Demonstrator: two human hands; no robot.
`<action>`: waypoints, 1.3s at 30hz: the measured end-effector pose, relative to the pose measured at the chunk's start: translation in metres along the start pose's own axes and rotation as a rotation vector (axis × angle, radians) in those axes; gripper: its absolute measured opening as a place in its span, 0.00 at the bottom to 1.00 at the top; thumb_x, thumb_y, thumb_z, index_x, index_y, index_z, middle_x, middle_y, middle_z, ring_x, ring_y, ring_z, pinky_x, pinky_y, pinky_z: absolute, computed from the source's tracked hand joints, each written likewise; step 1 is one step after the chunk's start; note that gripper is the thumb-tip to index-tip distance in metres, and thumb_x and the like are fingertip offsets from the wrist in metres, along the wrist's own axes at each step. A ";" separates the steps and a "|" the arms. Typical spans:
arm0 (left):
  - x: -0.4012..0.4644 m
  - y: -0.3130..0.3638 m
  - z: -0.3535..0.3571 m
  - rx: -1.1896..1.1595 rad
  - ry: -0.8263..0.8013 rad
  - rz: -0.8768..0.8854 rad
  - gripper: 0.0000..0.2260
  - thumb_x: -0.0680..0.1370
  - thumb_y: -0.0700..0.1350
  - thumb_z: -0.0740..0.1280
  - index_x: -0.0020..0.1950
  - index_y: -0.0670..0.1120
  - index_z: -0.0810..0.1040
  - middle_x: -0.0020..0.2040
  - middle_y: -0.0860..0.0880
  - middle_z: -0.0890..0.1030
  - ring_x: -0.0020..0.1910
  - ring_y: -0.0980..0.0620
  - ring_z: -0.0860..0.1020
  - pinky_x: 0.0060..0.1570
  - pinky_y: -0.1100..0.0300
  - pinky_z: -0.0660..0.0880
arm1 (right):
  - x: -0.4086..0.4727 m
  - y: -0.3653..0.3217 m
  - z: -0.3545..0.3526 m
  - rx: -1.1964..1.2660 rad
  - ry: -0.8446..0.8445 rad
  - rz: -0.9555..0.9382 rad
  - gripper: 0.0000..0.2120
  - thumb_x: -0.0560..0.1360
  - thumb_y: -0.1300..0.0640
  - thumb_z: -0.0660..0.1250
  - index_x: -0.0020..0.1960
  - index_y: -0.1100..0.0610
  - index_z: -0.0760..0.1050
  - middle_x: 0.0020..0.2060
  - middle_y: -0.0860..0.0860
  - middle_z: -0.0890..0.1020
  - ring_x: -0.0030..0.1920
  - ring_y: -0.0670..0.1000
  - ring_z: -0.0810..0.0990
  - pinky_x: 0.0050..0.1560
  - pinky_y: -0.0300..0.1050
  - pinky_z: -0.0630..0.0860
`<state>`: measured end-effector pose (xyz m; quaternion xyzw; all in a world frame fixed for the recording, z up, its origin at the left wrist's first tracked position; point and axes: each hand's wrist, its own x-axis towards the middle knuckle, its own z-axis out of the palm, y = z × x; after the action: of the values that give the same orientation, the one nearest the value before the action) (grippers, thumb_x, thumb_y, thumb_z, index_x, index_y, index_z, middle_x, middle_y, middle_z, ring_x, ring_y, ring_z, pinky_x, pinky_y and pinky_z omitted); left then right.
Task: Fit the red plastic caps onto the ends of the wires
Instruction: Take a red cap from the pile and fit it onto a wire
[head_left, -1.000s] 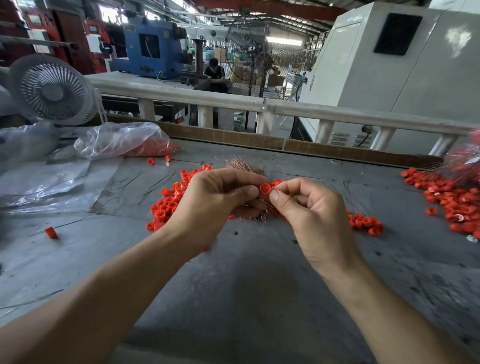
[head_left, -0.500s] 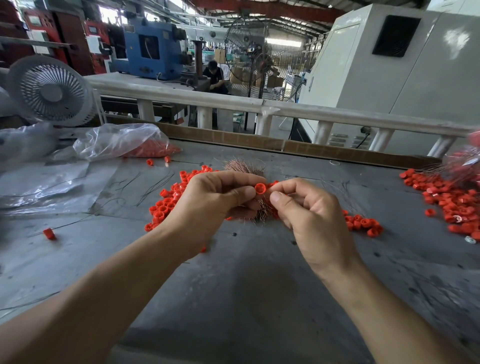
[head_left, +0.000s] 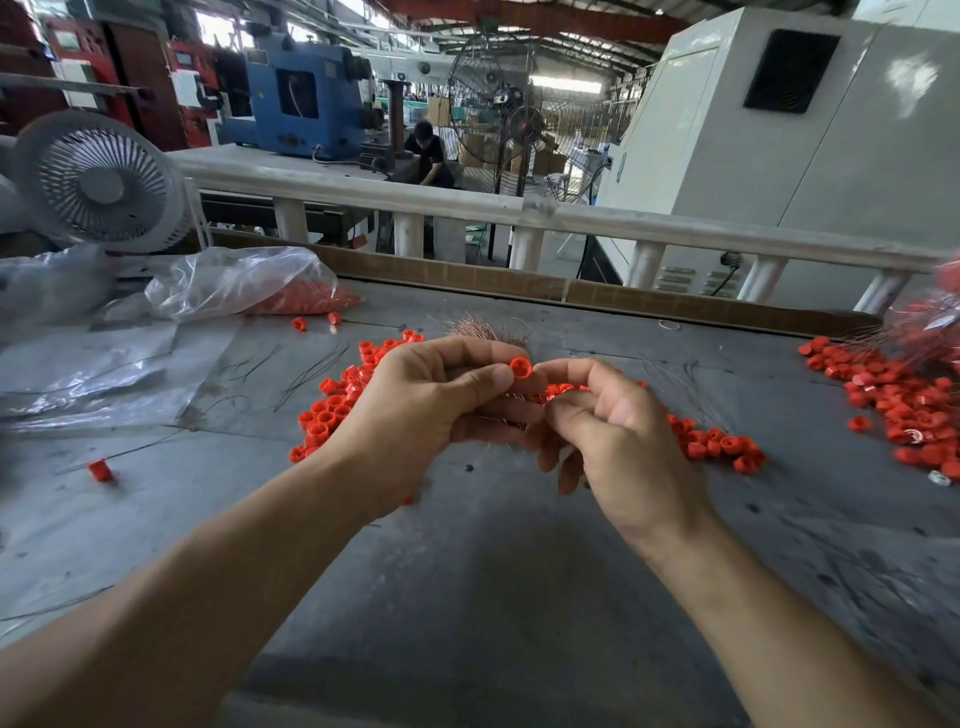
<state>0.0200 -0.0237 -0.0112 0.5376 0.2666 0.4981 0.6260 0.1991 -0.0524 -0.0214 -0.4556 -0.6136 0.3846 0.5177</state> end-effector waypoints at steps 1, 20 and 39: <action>0.000 0.000 0.000 -0.008 -0.004 -0.006 0.08 0.74 0.42 0.71 0.52 0.44 0.85 0.54 0.38 0.86 0.50 0.41 0.86 0.44 0.54 0.83 | 0.000 0.001 0.000 -0.002 -0.010 0.001 0.12 0.76 0.56 0.61 0.57 0.52 0.78 0.36 0.54 0.85 0.33 0.50 0.80 0.28 0.44 0.73; 0.000 0.000 0.002 -0.004 0.046 -0.050 0.12 0.72 0.42 0.72 0.54 0.39 0.81 0.52 0.37 0.86 0.53 0.41 0.86 0.51 0.54 0.84 | 0.013 0.004 -0.059 -0.812 0.324 0.174 0.09 0.72 0.52 0.76 0.34 0.43 0.81 0.29 0.33 0.80 0.30 0.40 0.78 0.30 0.38 0.66; -0.003 0.001 0.006 0.037 0.062 -0.056 0.08 0.76 0.40 0.70 0.54 0.39 0.81 0.50 0.38 0.86 0.52 0.42 0.86 0.52 0.53 0.84 | 0.014 0.006 -0.043 -1.138 0.017 0.196 0.07 0.75 0.50 0.74 0.39 0.44 0.80 0.42 0.40 0.80 0.46 0.47 0.79 0.44 0.45 0.74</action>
<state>0.0236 -0.0290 -0.0096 0.5256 0.3101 0.4919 0.6209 0.2416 -0.0372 -0.0162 -0.7202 -0.6745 0.0366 0.1582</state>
